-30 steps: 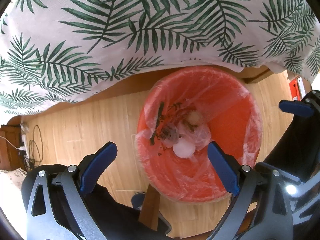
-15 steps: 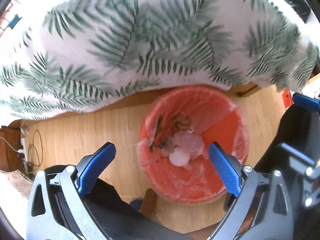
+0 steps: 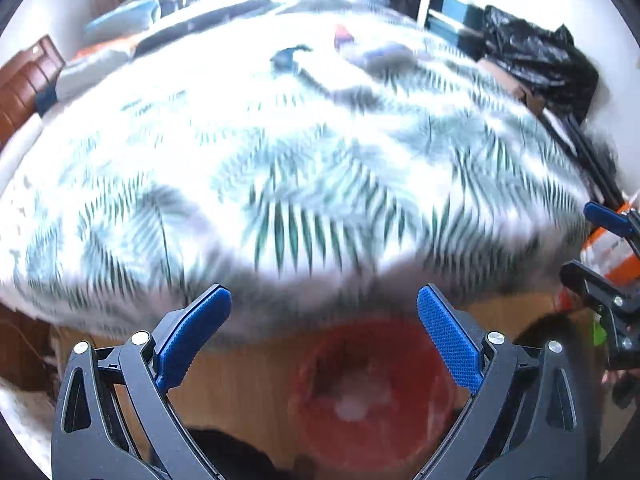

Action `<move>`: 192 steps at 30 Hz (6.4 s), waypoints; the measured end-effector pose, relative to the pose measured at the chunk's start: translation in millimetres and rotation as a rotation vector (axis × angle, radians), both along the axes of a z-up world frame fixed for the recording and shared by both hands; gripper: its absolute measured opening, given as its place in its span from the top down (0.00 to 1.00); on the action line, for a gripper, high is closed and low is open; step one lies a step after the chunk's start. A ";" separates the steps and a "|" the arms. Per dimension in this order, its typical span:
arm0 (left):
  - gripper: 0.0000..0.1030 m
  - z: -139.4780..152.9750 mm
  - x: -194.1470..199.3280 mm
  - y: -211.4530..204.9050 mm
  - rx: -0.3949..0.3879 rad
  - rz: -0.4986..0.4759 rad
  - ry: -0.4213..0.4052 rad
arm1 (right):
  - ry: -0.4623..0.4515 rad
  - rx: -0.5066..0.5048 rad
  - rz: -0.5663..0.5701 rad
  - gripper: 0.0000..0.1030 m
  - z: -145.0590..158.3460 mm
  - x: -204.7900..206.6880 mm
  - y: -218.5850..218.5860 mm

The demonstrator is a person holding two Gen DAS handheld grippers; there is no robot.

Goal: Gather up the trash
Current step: 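Raise both tools from the bin back toward the bed, then grasp the white mesh sleeve with the left tool while the right tool grasps the blue-white medicine box, then carry mesh sleeve and medicine box over the red bin and open the left tool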

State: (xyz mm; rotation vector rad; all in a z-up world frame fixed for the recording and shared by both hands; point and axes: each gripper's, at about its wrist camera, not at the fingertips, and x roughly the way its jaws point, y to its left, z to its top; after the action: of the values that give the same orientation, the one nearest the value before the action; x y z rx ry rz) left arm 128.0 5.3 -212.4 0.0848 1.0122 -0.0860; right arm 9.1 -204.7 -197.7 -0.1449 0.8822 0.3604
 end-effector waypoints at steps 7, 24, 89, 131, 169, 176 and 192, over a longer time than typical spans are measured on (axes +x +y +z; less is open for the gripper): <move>0.06 24.3 86.3 -18.1 -0.018 -0.002 -0.062 | -0.066 -0.022 -0.050 0.05 19.3 58.8 -15.0; 0.06 -26.1 280.1 -57.5 -0.044 0.048 -0.049 | -0.044 0.002 -0.098 0.05 -1.0 145.7 -27.5; 0.22 -56.2 274.4 -13.7 -0.132 0.064 -0.023 | -0.001 -0.205 -0.246 0.06 -67.7 357.0 33.0; 0.77 2.7 62.9 -11.3 -0.162 -0.073 -0.066 | -0.058 0.001 0.060 0.30 15.6 101.9 35.5; 0.76 -166.1 -117.0 -13.7 -0.101 -0.108 0.412 | 0.370 -0.047 0.237 0.30 -127.9 -106.1 62.2; 0.74 -202.5 -97.5 -11.9 -0.086 -0.092 0.519 | 0.463 -0.059 0.224 0.30 -158.1 -93.8 67.4; 0.61 -244.9 -78.2 -8.8 -0.067 -0.085 0.604 | 0.555 -0.070 0.198 0.30 -189.6 -81.5 71.3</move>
State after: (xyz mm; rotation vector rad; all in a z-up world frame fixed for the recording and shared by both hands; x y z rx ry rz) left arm 49.8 -3.5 -457.3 0.0396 1.6079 -0.2323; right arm -72.5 -133.5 -387.3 -0.2022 1.4347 0.5684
